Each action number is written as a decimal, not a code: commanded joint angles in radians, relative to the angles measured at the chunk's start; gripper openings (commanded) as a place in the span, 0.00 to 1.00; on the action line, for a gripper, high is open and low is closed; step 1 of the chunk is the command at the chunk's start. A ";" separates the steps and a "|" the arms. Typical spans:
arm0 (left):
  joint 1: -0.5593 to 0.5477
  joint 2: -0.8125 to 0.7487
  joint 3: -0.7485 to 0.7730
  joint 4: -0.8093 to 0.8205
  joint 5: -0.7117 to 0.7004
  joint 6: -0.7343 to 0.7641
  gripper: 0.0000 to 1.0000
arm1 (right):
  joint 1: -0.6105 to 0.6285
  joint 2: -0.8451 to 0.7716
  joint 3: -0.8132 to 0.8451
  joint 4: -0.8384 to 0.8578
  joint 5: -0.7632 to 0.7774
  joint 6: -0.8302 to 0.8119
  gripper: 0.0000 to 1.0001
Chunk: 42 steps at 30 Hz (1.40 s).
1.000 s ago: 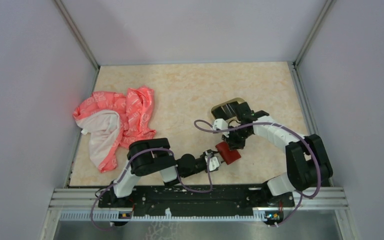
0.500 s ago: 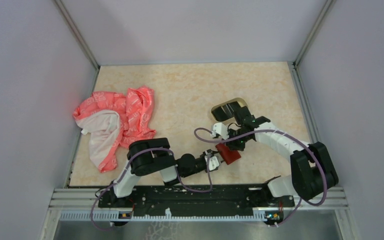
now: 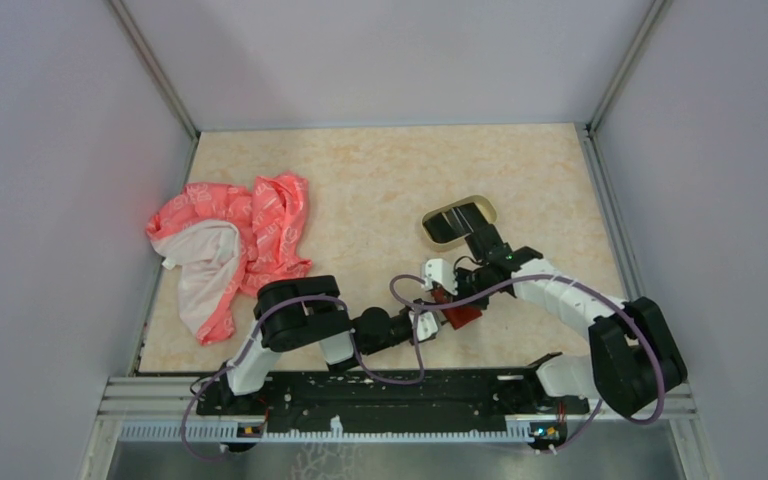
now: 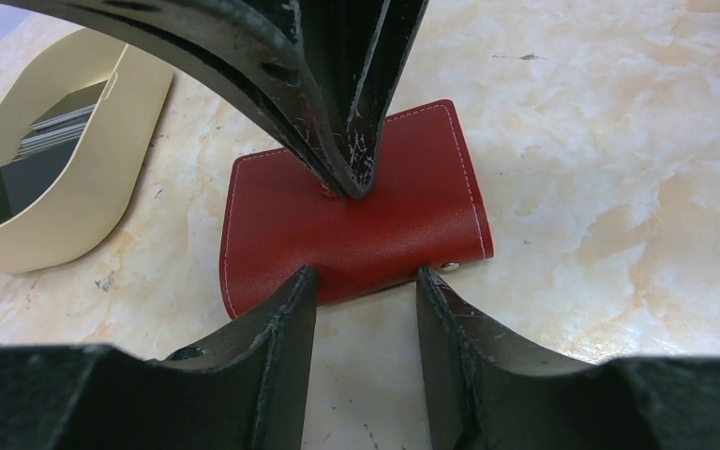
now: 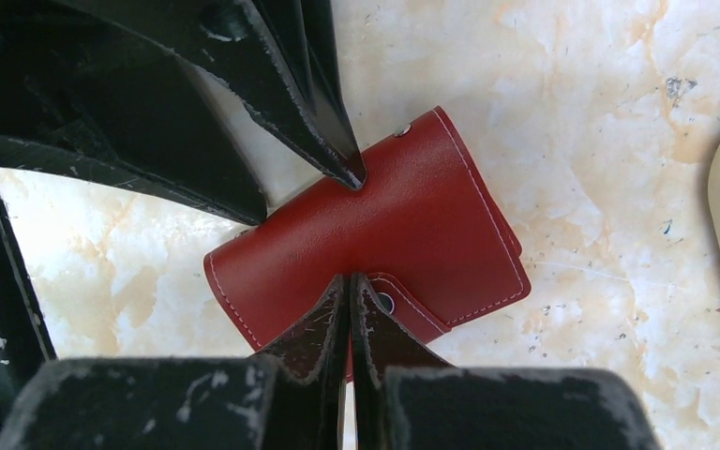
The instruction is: Put the credit cards into the card holder
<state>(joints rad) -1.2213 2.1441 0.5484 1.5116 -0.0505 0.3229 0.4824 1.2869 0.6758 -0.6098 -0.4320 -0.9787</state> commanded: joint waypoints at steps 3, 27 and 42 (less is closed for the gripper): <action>0.006 0.004 -0.025 0.282 0.026 -0.055 0.48 | 0.012 -0.018 -0.053 -0.123 0.001 0.035 0.00; 0.363 -0.991 0.122 -1.189 0.165 -0.715 0.99 | -0.320 -0.305 0.394 0.160 0.084 0.662 0.98; 0.497 -1.272 0.317 -1.487 0.272 -0.767 0.99 | -0.320 -0.304 0.608 0.140 0.068 0.998 0.99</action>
<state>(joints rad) -0.7303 0.9127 0.8402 0.1127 0.2138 -0.4271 0.1669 1.0027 1.2022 -0.4862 -0.3592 -0.0818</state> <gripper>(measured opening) 0.987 0.985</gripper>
